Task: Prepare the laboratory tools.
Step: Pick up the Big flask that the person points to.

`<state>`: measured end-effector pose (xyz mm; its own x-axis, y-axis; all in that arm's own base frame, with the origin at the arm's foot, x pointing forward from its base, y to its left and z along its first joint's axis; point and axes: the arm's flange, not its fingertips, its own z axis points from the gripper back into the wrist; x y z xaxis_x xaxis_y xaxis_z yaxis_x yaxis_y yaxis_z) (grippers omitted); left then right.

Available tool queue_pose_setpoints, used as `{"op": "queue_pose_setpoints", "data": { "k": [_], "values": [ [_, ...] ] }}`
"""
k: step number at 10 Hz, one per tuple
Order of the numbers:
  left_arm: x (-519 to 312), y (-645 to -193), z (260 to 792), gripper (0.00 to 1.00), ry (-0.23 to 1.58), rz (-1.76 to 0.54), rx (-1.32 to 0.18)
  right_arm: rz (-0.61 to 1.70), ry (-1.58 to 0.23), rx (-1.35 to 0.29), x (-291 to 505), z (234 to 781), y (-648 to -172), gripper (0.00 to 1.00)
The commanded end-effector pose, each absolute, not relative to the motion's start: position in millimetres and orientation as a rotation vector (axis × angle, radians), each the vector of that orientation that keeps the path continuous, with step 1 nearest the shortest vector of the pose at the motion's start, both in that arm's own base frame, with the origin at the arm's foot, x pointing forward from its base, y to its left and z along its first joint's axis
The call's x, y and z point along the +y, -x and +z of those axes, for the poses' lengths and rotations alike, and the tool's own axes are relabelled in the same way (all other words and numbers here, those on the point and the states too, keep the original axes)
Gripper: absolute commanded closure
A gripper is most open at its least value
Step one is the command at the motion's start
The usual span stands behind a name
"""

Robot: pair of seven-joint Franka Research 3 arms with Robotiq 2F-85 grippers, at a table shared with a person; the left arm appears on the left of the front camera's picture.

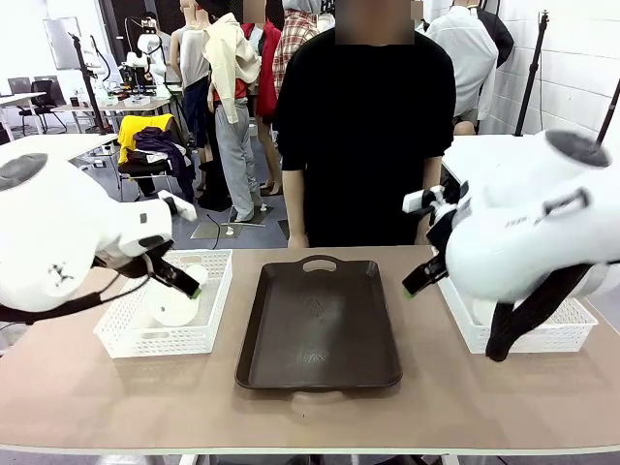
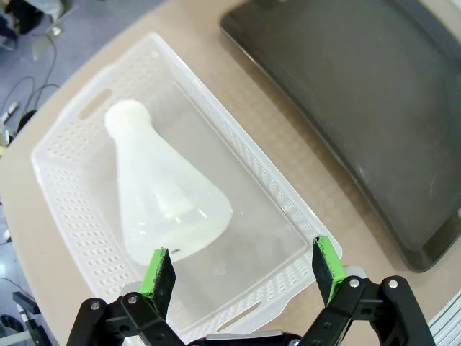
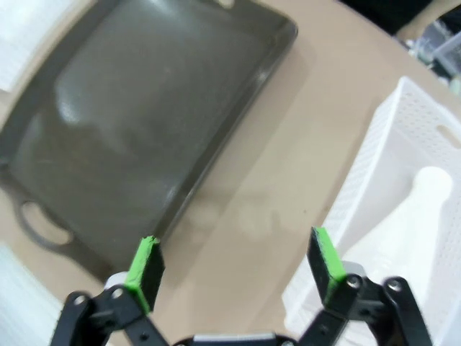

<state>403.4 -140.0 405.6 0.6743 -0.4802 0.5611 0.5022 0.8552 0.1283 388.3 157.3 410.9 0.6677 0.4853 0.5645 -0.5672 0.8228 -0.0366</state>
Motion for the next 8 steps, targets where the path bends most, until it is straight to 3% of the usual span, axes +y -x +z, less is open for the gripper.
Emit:
{"op": "queue_pose_setpoints", "data": {
  "k": [1, 5, 8],
  "values": [
    [-108.4, -380.0, 436.0, 0.0, 0.118, -0.475, -0.687, 0.582, -0.261, -0.608, 121.3, 448.4, -383.4, 0.0],
    [-38.0, -365.1, 478.8, 0.0, 0.713, -0.462, -0.673, 0.422, -0.652, -0.537, 41.2, 488.8, -383.0, 0.0],
    [13.0, -370.2, 467.4, 0.0, 0.963, -0.373, -0.567, 0.323, -0.971, -0.49, -25.1, 478.4, -379.2, 0.0]
  ]
}}
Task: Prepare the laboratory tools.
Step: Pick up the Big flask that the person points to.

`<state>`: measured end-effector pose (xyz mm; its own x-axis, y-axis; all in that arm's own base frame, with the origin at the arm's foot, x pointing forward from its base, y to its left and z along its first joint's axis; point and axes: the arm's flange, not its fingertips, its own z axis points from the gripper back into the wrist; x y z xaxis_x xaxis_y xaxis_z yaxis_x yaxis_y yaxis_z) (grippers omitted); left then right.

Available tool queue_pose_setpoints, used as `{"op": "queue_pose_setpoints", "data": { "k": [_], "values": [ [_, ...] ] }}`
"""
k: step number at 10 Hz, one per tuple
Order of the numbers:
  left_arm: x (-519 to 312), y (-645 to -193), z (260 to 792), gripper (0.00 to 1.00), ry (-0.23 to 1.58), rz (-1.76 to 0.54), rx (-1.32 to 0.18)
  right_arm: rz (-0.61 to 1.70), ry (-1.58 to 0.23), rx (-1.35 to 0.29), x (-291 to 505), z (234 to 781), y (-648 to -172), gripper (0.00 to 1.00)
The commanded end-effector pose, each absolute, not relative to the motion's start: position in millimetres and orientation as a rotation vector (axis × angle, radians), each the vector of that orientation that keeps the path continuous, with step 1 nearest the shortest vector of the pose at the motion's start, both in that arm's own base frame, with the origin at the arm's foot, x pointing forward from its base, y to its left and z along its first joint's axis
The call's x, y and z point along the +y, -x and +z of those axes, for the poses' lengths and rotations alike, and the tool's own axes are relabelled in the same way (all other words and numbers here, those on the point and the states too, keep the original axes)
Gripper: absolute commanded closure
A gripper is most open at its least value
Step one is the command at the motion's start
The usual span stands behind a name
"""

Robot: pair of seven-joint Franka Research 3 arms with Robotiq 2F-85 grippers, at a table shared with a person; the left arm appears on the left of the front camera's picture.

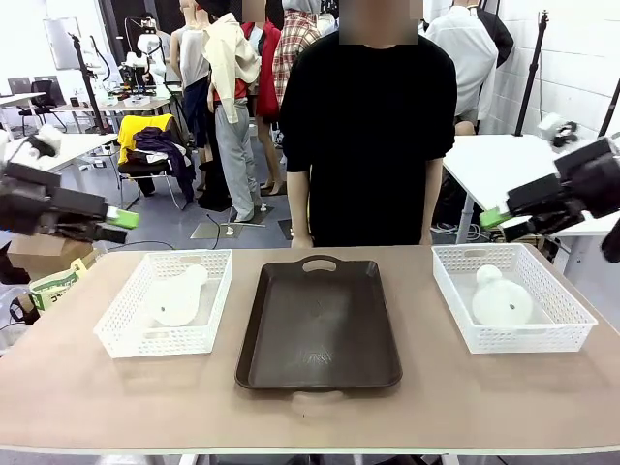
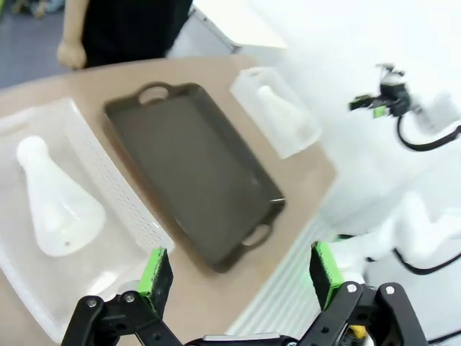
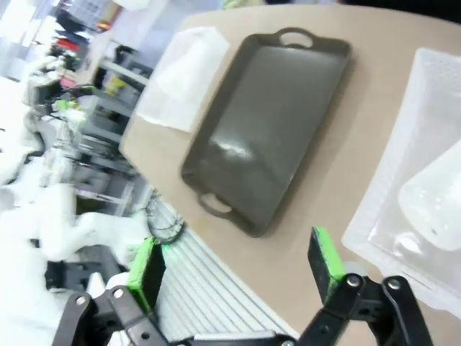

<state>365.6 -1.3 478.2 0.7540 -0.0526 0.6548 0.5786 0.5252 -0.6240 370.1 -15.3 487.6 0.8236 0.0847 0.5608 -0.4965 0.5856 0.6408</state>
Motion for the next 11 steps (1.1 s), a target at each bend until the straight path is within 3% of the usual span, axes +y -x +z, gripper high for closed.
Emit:
{"op": "queue_pose_setpoints", "data": {
  "k": [1, 4, 7, 11],
  "values": [
    [22.5, -374.3, 462.3, 0.0, 1.026, -0.364, -0.54, 0.291, -1.042, -0.497, -38.0, 474.2, -377.8, 0.0],
    [43.0, -383.6, 444.8, 0.0, 1.185, -0.307, -0.428, 0.196, -1.096, -0.475, -65.0, 463.0, -370.3, 0.0],
    [67.6, -383.4, 424.2, 0.0, 1.299, -0.235, -0.418, 0.155, -1.164, -0.439, -79.7, 447.8, -370.8, 0.0],
    [76.0, -376.1, 415.5, 0.0, 1.332, -0.226, -0.415, 0.174, -1.191, -0.428, -79.5, 443.6, -370.5, 0.0]
  ]
}}
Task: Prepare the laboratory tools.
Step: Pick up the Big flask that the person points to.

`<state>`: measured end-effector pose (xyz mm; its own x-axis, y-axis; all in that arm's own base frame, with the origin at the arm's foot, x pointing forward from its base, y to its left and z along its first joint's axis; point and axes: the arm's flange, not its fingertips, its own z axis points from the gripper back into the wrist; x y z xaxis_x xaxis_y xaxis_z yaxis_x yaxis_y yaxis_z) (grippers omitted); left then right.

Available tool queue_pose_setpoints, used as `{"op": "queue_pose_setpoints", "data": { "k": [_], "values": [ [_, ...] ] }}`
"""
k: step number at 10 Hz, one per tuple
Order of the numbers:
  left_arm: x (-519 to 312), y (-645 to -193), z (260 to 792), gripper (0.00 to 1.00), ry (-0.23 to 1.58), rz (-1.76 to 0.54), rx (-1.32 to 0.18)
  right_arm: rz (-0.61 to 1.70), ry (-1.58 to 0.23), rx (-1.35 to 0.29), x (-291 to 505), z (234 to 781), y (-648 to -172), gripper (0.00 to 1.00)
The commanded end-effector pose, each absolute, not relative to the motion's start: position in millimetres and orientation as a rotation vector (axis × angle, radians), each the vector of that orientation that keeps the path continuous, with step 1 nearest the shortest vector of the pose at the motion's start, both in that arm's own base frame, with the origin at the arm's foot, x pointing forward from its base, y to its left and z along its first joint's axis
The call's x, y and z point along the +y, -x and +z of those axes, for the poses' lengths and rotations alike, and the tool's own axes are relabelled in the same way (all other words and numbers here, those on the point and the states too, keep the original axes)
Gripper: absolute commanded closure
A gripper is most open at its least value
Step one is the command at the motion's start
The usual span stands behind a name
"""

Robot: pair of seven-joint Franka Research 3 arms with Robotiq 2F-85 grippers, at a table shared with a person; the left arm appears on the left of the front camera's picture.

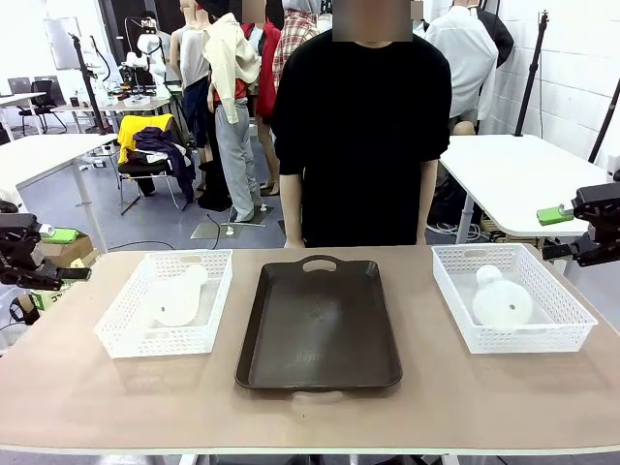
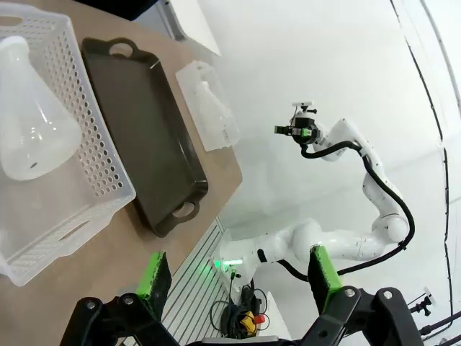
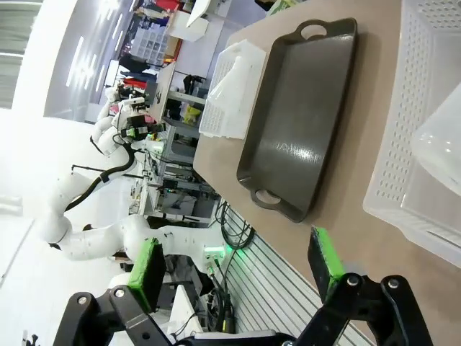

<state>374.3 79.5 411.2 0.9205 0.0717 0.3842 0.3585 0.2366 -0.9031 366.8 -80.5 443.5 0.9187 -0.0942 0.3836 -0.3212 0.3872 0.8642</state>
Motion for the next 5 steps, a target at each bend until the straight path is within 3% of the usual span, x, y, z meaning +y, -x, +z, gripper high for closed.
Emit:
{"op": "queue_pose_setpoints", "data": {
  "k": [1, 5],
  "values": [
    [73.3, -376.0, 416.3, 0.0, 1.35, -0.254, -0.418, 0.191, -1.191, -0.434, -79.3, 443.4, -370.2, 0.0],
    [76.8, -373.9, 413.5, 0.0, 1.326, -0.217, -0.381, 0.149, -1.173, -0.404, -80.5, 443.5, -366.8, 0.0]
  ]
}}
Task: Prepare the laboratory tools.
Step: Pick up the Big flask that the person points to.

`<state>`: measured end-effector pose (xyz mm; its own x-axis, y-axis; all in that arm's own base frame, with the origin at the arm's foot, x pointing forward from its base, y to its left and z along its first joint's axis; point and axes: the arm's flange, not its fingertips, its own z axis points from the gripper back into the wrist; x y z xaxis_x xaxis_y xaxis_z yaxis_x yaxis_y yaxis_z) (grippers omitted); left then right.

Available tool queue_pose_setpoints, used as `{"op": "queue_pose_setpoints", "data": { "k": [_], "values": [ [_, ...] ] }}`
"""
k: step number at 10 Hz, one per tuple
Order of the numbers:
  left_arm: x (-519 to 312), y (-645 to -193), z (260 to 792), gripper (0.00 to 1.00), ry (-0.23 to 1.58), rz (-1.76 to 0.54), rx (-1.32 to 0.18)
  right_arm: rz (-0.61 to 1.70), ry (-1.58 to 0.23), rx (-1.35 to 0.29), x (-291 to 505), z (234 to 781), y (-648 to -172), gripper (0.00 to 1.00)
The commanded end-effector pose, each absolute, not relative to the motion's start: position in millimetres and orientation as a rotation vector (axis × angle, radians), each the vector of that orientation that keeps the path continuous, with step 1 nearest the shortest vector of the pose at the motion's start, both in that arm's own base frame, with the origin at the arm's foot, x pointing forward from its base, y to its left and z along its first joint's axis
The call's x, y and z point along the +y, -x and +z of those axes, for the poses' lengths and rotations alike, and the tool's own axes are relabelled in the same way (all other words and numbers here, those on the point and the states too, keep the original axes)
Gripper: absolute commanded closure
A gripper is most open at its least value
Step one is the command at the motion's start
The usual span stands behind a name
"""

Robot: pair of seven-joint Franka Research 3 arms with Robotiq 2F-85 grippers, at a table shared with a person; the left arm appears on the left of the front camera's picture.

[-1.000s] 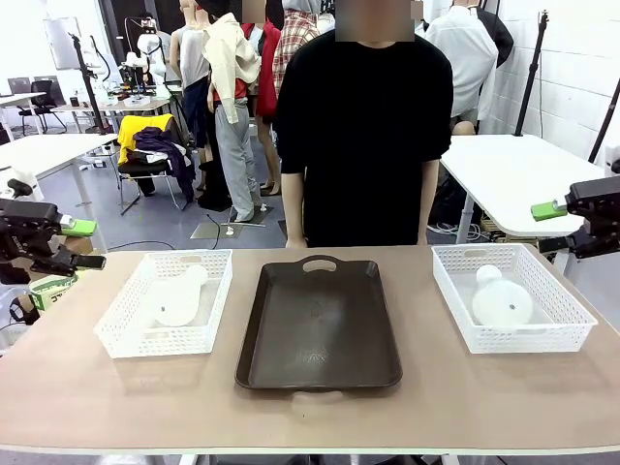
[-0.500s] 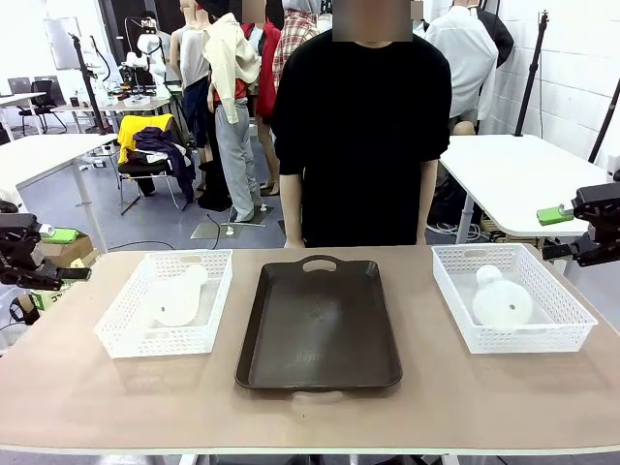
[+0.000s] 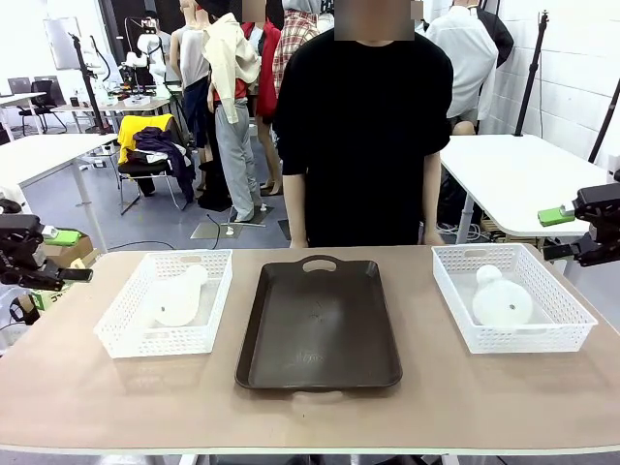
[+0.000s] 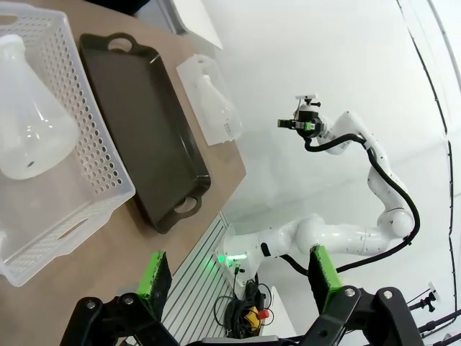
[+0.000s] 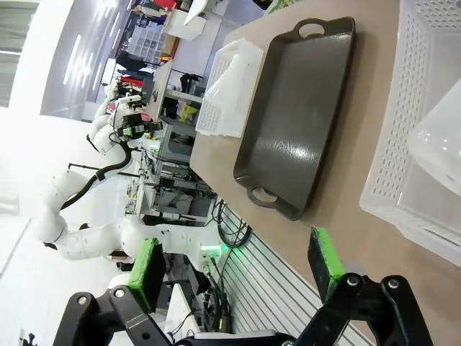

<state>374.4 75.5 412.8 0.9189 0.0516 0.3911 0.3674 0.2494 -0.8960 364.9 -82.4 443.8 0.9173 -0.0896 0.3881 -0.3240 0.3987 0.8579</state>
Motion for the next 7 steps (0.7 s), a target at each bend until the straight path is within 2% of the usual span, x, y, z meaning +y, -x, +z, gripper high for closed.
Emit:
{"op": "queue_pose_setpoints", "data": {
  "k": [1, 7],
  "values": [
    [76.8, -373.9, 413.5, 0.0, 1.326, -0.217, -0.381, 0.149, -1.173, -0.404, -80.5, 443.5, -366.8, 0.0],
    [76.8, -373.9, 413.5, 0.0, 1.326, -0.217, -0.381, 0.149, -1.173, -0.404, -80.5, 443.5, -366.8, 0.0]
  ]
}}
